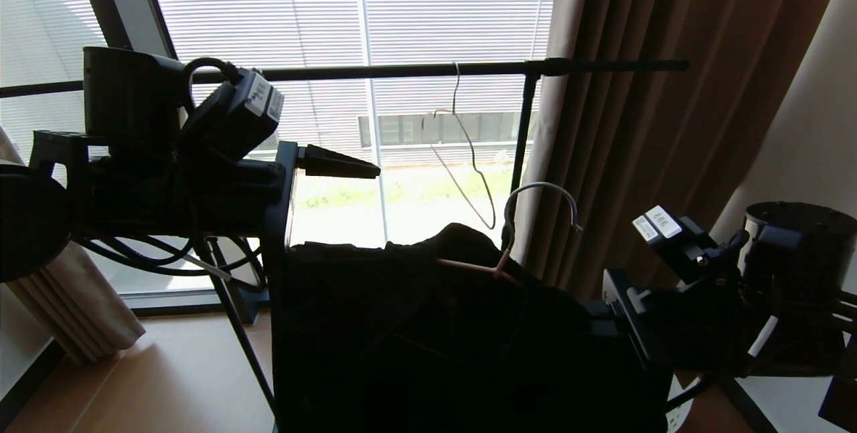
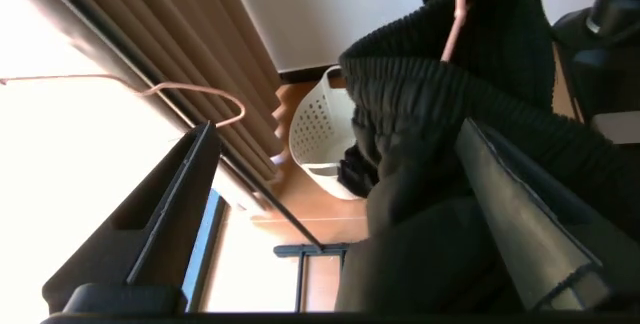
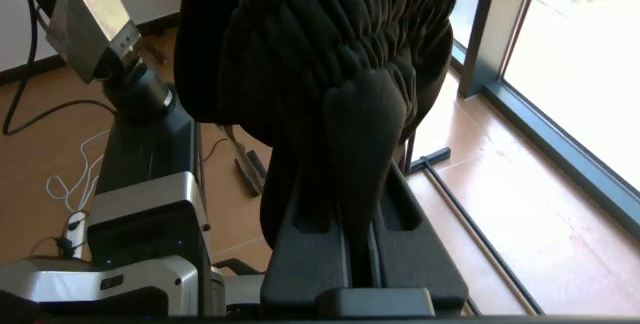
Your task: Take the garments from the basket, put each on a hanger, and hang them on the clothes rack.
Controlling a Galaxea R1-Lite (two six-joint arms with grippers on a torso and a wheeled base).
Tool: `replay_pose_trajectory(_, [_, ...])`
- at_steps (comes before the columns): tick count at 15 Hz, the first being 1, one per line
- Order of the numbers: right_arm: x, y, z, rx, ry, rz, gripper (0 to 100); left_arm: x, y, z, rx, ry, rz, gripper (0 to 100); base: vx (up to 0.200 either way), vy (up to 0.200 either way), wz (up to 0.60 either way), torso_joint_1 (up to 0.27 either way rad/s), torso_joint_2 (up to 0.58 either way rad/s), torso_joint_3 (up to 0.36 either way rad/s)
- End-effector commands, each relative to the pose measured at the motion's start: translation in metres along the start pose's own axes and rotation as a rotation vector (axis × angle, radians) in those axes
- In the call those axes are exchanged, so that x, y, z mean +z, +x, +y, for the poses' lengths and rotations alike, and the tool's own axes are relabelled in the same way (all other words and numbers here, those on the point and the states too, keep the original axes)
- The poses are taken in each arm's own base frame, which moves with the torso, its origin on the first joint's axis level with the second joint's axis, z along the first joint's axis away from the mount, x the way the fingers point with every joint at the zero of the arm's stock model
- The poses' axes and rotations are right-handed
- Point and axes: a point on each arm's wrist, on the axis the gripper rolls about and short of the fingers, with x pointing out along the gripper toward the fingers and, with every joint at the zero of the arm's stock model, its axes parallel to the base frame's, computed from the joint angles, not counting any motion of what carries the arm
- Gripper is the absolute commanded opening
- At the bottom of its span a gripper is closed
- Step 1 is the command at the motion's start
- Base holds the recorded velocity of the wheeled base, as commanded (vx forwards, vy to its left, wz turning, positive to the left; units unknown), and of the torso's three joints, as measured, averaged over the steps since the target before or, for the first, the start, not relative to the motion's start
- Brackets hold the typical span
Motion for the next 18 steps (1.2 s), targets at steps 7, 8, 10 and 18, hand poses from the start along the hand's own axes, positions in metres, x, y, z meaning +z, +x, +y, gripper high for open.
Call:
replay_pose_trajectory(7, [0.009, -0.002, 0.004, 0.004, -0.032, -0.027, 0, -0.004, -0.005, -0.019, -0.023, -0.027, 0.012, 100, 0.000, 0.000, 0.00, 0.000, 0.00, 0.000])
replay_pose_trajectory(8, [0.010, -0.002, 0.004, 0.004, -0.034, -0.029, 0, -0.007, -0.006, -0.022, -0.027, -0.037, 0.018, 100, 0.000, 0.000, 0.00, 0.000, 0.00, 0.000])
replay_pose_trajectory(10, [0.013, -0.003, 0.005, 0.004, -0.044, -0.038, 0, -0.012, -0.006, -0.024, -0.031, -0.053, 0.028, 100, 0.000, 0.000, 0.00, 0.000, 0.00, 0.000])
replay_pose_trajectory(18, [0.022, -0.005, 0.001, -0.013, -0.068, -0.065, 0, -0.023, -0.004, -0.032, -0.049, -0.094, 0.051, 100, 0.000, 0.000, 0.00, 0.000, 0.00, 0.000])
